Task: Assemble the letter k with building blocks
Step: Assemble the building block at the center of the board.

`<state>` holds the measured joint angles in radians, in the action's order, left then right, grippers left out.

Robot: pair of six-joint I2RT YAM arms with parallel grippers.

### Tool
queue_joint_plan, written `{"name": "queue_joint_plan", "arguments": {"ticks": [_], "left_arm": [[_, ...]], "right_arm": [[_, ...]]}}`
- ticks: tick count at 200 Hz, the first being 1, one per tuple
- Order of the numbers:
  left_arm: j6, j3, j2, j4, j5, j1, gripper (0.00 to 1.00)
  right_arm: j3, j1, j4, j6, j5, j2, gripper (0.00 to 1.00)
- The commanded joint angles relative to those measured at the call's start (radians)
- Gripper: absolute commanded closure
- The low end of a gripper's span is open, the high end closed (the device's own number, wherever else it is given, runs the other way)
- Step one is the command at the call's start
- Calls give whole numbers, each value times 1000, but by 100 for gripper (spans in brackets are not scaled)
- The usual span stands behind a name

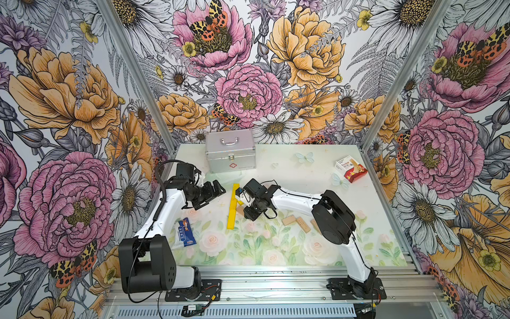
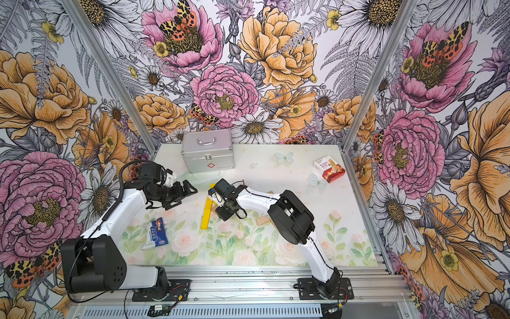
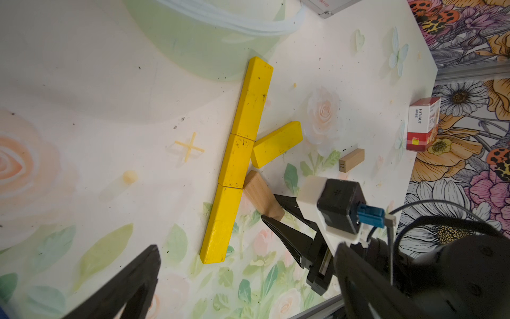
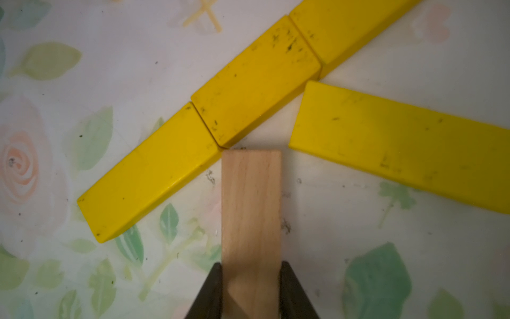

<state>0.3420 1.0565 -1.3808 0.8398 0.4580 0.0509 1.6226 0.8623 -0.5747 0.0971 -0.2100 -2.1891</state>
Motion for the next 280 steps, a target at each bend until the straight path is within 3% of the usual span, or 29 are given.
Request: {"name": "queue_joint_plan", "arguments": {"ticks": [1, 280], "left_arm": [[-6, -1, 22, -19, 22, 14, 1], [-18, -15, 12, -19, 24, 16, 1]], "right_arm": [[23, -7, 7, 6, 12, -28, 100], [38, -7, 7, 3, -22, -38, 100]]}}
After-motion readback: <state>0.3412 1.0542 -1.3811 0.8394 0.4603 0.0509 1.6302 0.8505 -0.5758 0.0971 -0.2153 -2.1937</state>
